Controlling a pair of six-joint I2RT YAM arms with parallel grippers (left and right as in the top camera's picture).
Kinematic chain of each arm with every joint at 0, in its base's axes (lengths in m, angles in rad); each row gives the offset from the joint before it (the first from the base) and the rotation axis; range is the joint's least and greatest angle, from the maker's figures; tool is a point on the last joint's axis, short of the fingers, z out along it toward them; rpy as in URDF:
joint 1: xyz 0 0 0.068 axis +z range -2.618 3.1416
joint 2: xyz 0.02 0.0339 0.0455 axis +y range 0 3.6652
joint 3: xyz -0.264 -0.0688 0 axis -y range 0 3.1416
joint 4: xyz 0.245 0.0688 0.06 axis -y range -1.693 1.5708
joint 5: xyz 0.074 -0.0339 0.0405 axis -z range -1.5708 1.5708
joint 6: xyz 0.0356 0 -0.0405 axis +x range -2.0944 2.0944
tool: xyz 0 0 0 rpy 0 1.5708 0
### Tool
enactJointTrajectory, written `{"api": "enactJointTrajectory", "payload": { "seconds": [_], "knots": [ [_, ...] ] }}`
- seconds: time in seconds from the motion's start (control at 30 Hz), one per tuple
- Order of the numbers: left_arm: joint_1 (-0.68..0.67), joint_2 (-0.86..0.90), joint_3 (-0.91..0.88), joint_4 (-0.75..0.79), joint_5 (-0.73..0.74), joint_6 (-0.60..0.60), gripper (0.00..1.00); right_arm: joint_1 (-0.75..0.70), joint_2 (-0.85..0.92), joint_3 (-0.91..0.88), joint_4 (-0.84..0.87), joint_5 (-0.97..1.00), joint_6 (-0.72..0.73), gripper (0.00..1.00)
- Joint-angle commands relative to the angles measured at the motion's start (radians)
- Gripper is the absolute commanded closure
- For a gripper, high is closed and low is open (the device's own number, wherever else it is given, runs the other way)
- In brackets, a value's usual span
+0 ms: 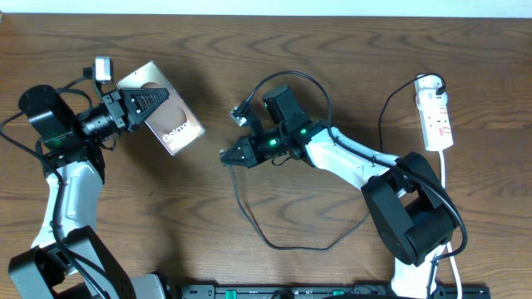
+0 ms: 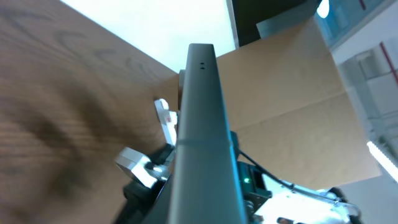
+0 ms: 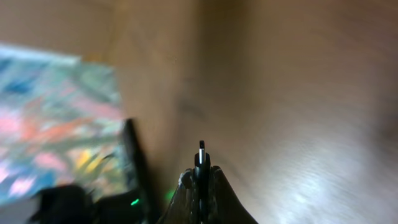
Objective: Plug charger to phone and switch on socket
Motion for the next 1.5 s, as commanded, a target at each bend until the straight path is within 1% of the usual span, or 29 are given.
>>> {"api": "enactJointTrajectory", "payload": {
  "seconds": [0.0, 0.1, 0.23, 0.3, 0.37, 0.43, 0.53, 0.7, 0.73, 0.77, 0.8, 0.83, 0.87, 0.9, 0.93, 0.97, 1.0, 1.03, 1.2, 1.47],
  "knots": [
    [0.002, -0.011, 0.002, 0.008, 0.028, -0.099, 0.93, -0.006, -0.008, 0.014, -0.053, 0.23, 0.036, 0.99],
    [0.002, -0.011, 0.002, 0.008, 0.028, -0.13, 0.92, -0.014, -0.02, 0.05, -0.201, 0.393, 0.024, 0.99],
    [0.002, -0.011, 0.001, 0.008, 0.028, -0.135, 0.92, -0.016, -0.052, 0.148, -0.468, 0.686, 0.013, 0.99],
    [0.002, -0.011, 0.002, 0.008, 0.028, -0.134, 0.93, -0.016, -0.063, 0.185, -0.56, 0.789, 0.035, 0.99],
    [0.002, -0.011, 0.001, 0.008, 0.028, -0.108, 0.93, -0.016, -0.068, 0.222, -0.675, 0.898, 0.093, 0.99],
    [0.002, -0.011, 0.001, 0.008, 0.028, -0.1, 0.93, -0.016, -0.068, 0.222, -0.728, 0.931, 0.137, 0.99],
    [0.002, -0.011, 0.001, 0.008, 0.028, -0.1, 0.93, -0.008, -0.064, 0.212, -0.779, 0.935, 0.164, 0.99],
    [0.002, -0.011, 0.001, 0.008, 0.028, -0.096, 0.92, -0.005, -0.064, 0.172, -0.792, 0.935, 0.23, 0.99],
    [0.002, -0.011, 0.001, 0.008, 0.029, -0.096, 0.93, -0.005, -0.064, 0.163, -0.792, 0.935, 0.245, 0.97],
    [0.002, -0.011, 0.001, 0.008, 0.029, -0.096, 0.92, -0.005, -0.064, 0.153, -0.791, 0.935, 0.257, 0.89],
    [0.002, -0.011, 0.001, 0.008, 0.029, -0.096, 0.93, -0.005, -0.064, 0.147, -0.791, 0.935, 0.26, 0.75],
    [0.002, -0.011, 0.001, 0.008, 0.028, -0.096, 0.93, -0.005, -0.064, 0.143, -0.792, 0.933, 0.26, 0.6],
    [0.002, -0.011, 0.001, 0.008, 0.028, -0.096, 0.93, -0.005, -0.064, 0.142, -0.792, 0.931, 0.26, 0.4],
    [0.002, -0.011, 0.001, 0.008, 0.028, -0.094, 0.92, -0.005, -0.064, 0.142, -0.793, 0.93, 0.26, 0.23],
    [0.002, -0.011, 0.001, 0.008, 0.029, -0.092, 0.93, -0.005, -0.064, 0.142, -0.793, 0.927, 0.26, 0.1],
    [0.002, -0.011, 0.001, 0.008, 0.028, -0.092, 0.92, -0.005, -0.064, 0.142, -0.792, 0.923, 0.26, 0.03],
    [0.002, -0.011, 0.001, 0.008, 0.028, -0.092, 0.93, -0.005, -0.064, 0.142, -0.793, 0.919, 0.261, 0.01],
    [0.002, -0.011, 0.001, 0.008, 0.029, -0.092, 0.93, -0.005, -0.064, 0.142, -0.795, 0.913, 0.264, 0.01],
    [0.002, -0.011, 0.001, 0.008, 0.028, -0.082, 0.93, -0.004, -0.062, 0.139, -0.803, 0.872, 0.284, 0.01],
    [0.002, -0.011, 0.001, 0.008, 0.028, -0.069, 0.92, 0.014, -0.043, 0.1, -0.761, 0.86, 0.309, 0.01]
  ]
}}
